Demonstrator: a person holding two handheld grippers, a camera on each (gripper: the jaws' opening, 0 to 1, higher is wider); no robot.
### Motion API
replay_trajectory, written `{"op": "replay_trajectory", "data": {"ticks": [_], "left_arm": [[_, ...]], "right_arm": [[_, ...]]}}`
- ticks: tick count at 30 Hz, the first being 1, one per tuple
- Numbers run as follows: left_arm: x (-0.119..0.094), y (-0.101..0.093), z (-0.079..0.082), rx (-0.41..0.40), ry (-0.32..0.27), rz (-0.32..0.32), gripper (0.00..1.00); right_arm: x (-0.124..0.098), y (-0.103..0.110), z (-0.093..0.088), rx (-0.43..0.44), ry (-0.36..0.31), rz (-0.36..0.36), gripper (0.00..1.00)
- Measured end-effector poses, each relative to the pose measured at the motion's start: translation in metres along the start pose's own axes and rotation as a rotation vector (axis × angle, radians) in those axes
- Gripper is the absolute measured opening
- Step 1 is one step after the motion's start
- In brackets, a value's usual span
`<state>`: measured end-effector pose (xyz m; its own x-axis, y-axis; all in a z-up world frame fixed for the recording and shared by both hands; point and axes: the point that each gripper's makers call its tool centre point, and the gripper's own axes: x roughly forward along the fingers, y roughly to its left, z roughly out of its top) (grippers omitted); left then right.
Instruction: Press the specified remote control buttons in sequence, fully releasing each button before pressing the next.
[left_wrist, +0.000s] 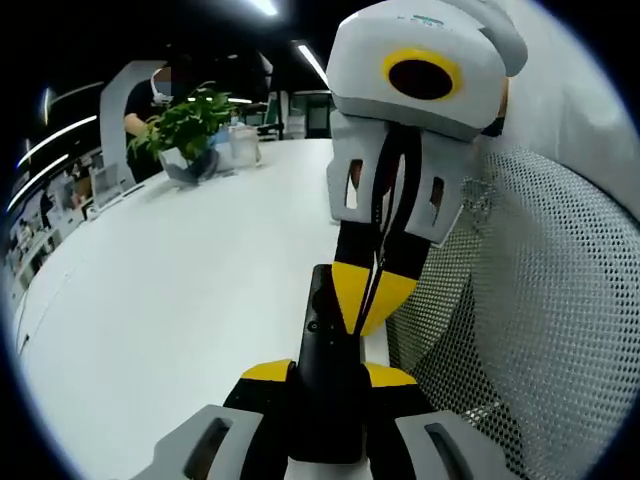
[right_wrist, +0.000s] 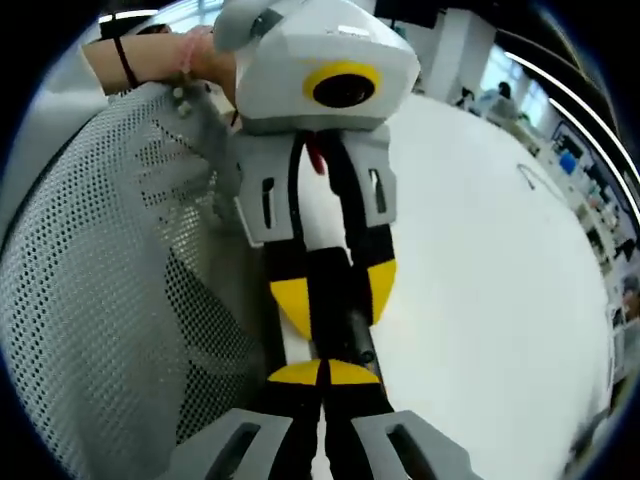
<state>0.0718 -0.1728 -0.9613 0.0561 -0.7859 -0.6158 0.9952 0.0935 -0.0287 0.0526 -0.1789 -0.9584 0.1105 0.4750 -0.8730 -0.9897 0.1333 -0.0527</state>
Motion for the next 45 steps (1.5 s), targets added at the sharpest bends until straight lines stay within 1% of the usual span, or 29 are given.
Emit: {"op": "replay_trajectory", "data": {"ticks": [1, 3, 5, 10, 13, 15, 17, 18, 19, 20, 21, 22, 24, 29, 30, 31, 33, 34, 35, 37, 40, 43, 45], "left_arm": [[0.0, 0.0, 0.0, 0.0, 0.0, 0.0, 0.25], [0.0, 0.0, 0.0, 0.0, 0.0, 0.0, 0.25], [0.0, 0.0, 0.0, -0.002, 0.0, 0.0, 0.25], [0.0, 0.0, 0.0, -0.006, -0.001, 0.001, 0.25], [0.0, 0.0, 0.0, -0.008, -0.003, 0.001, 0.25], [0.0, 0.0, 0.001, -0.009, -0.003, 0.0, 0.25], [0.0, 0.0, 0.0, -0.01, -0.004, 0.0, 0.25], [0.0, -0.001, 0.0, -0.01, -0.004, 0.0, 0.25], [0.0, 0.0, 0.0, -0.01, -0.004, 0.0, 0.25], [0.0, 0.0, 0.0, -0.011, -0.005, 0.0, 0.25], [0.0, 0.0, 0.0, -0.011, -0.005, 0.0, 0.25], [0.0, 0.0, 0.0, -0.013, -0.005, -0.001, 0.25], [0.0, 0.0, 0.0, -0.013, -0.006, 0.0, 0.25], [0.0, 0.0, 0.0, -0.015, -0.006, -0.001, 0.25], [0.0, 0.0, 0.0, -0.015, -0.006, -0.001, 0.25], [0.0, 0.0, 0.0, -0.013, -0.005, -0.001, 0.25], [0.0, 0.0, 0.0, -0.013, -0.005, 0.0, 0.25], [0.0, 0.0, 0.0, -0.011, -0.005, 0.001, 0.25], [0.0, 0.0, 0.0, -0.011, -0.005, 0.001, 0.25], [0.0, 0.0, 0.0, -0.013, -0.006, 0.001, 0.25], [0.0, 0.0, 0.0, -0.013, -0.006, 0.001, 0.25], [0.0, 0.0, 0.0, -0.015, -0.006, 0.001, 0.25], [0.0, 0.0, 0.0, -0.013, -0.005, 0.0, 0.25]], "right_arm": [[0.0, 0.0, 0.0, 0.005, -0.007, 0.001, 0.0], [-0.001, -0.001, 0.0, 0.044, -0.026, 0.01, 0.0], [-0.001, -0.002, 0.001, 0.064, -0.029, 0.022, 0.0], [-0.001, -0.002, 0.001, 0.049, -0.013, 0.034, 0.0], [-0.004, -0.009, 0.0, 0.029, 0.0, 0.005, 0.0], [-0.006, -0.015, 0.0, 0.043, -0.006, -0.008, 0.0], [-0.006, -0.017, 0.004, 0.062, -0.028, -0.001, 0.0], [-0.005, -0.017, 0.004, 0.063, -0.029, 0.002, 0.0], [-0.003, -0.015, 0.003, 0.054, -0.017, 0.011, 0.0], [-0.001, -0.014, -0.001, 0.032, 0.012, 0.019, 0.0], [-0.002, -0.016, 0.004, 0.003, -0.01, 0.002, 0.0], [-0.002, -0.015, 0.003, 0.02, 0.004, 0.009, 0.0], [-0.002, -0.015, 0.002, -0.002, 0.012, 0.003, 0.0], [0.001, -0.016, 0.003, -0.11, 0.068, -0.038, 0.0], [0.001, -0.016, 0.003, -0.098, 0.065, -0.036, 0.0], [0.0, -0.017, 0.003, -0.066, 0.059, -0.034, 0.0], [-0.001, -0.017, 0.003, 0.033, 0.019, -0.003, 0.0], [-0.001, -0.017, 0.003, 0.056, 0.009, 0.004, 0.0], [-0.003, -0.018, 0.004, 0.12, -0.013, 0.023, 0.0], [-0.003, -0.021, 0.004, 0.169, -0.031, 0.027, 0.0], [-0.001, -0.027, 0.003, 0.124, -0.015, -0.008, 0.0], [0.002, -0.028, 0.004, 0.115, 0.007, 0.008, 0.0], [0.002, -0.029, 0.004, 0.113, 0.029, 0.043, 0.0]]}}
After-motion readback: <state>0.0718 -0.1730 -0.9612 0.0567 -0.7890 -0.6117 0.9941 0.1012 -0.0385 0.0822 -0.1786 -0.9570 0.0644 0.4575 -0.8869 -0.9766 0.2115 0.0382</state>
